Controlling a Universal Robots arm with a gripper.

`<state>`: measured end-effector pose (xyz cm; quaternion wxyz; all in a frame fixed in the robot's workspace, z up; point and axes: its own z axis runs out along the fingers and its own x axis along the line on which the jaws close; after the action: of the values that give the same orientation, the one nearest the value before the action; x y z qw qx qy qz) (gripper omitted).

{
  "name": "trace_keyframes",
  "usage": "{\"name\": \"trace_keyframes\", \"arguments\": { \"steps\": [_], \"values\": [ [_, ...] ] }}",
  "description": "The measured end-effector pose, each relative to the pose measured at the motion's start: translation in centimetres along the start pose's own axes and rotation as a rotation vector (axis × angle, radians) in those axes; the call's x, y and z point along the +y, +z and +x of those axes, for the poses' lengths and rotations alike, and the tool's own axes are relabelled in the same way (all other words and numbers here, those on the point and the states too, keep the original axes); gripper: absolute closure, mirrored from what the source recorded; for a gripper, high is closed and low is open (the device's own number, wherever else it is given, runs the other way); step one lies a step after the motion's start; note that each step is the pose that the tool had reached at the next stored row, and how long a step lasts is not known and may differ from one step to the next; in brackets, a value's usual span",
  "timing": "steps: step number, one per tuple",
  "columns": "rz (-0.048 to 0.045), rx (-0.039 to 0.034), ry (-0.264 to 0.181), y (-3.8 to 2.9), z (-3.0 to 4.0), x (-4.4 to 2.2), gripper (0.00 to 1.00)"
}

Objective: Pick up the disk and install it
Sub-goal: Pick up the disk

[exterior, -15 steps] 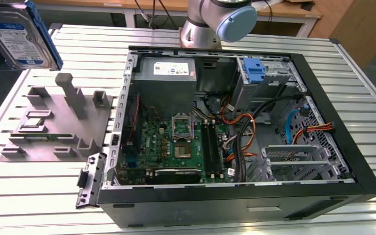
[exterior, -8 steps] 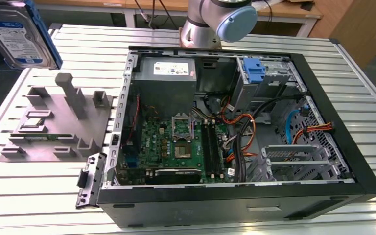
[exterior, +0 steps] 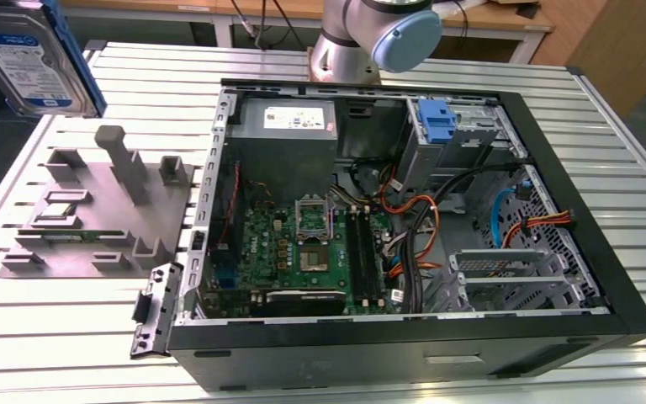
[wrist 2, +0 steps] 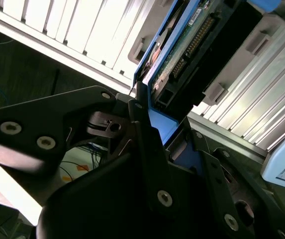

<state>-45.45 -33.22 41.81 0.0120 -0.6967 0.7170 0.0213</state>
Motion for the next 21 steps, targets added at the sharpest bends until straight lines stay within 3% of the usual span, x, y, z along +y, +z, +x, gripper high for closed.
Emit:
{"name": "trace_keyframes", "arguments": {
  "steps": [21],
  "values": [
    [0.0,0.0,0.0,-0.92,-0.04,0.01,0.64]
  ]
}}
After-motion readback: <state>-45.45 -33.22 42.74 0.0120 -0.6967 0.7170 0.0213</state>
